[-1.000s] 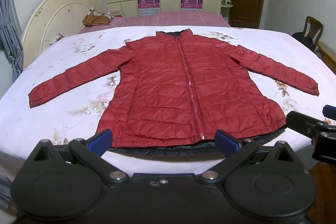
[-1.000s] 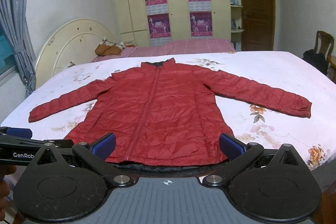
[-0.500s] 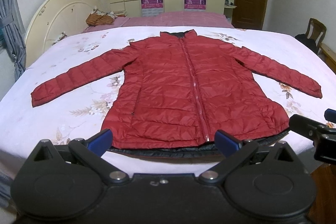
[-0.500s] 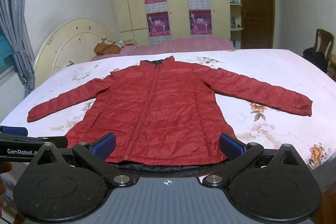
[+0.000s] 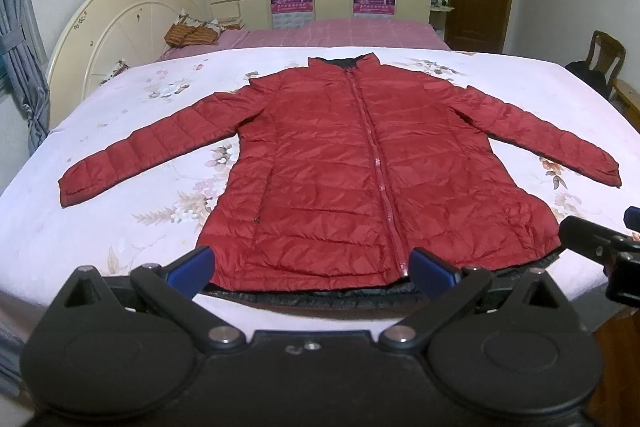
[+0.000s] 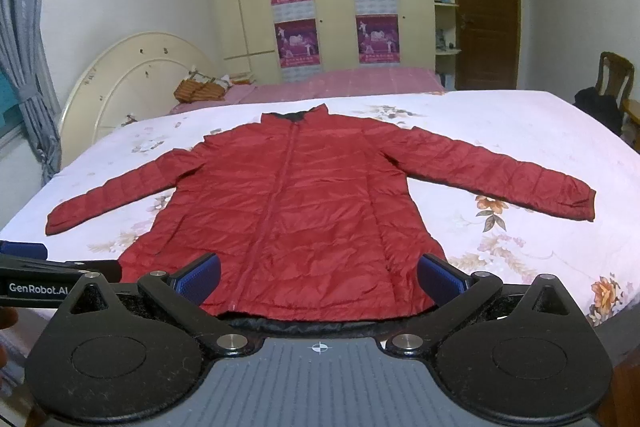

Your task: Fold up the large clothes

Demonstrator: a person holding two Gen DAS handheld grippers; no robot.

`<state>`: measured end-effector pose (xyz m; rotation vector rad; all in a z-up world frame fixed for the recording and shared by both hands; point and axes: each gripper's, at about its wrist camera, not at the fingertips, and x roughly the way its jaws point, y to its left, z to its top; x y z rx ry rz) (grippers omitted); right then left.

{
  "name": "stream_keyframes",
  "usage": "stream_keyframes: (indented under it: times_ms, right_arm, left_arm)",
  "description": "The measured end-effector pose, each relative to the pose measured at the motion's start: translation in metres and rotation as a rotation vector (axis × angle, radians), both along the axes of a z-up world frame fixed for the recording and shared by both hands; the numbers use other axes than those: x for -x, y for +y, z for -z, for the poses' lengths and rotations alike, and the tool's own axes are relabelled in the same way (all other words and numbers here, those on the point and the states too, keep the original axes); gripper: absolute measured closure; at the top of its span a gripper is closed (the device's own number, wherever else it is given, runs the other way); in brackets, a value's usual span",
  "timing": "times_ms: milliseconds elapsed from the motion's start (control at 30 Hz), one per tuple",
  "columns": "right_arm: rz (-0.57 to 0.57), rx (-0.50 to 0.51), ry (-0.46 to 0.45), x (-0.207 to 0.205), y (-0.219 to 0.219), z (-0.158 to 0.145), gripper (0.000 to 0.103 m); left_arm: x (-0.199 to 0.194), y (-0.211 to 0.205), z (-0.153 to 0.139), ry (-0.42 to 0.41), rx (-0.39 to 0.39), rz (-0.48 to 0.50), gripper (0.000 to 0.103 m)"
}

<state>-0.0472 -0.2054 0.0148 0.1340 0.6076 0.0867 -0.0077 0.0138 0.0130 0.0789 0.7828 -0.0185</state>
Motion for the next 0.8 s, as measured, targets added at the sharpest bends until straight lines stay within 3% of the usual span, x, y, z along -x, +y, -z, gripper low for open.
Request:
stream_keyframes:
  times_ms: [467,800]
  right_arm:
    - [0.018,0.001,0.021,-0.026,0.000,0.007,0.000]
    - [0.093,0.013,0.015,-0.058,-0.010,0.015,0.000]
  left_arm:
    - [-0.028,0.008,0.007,0.024,0.002,-0.009,0.000]
    - [-0.070,0.027,0.011,-0.011,0.005,-0.042,0.000]
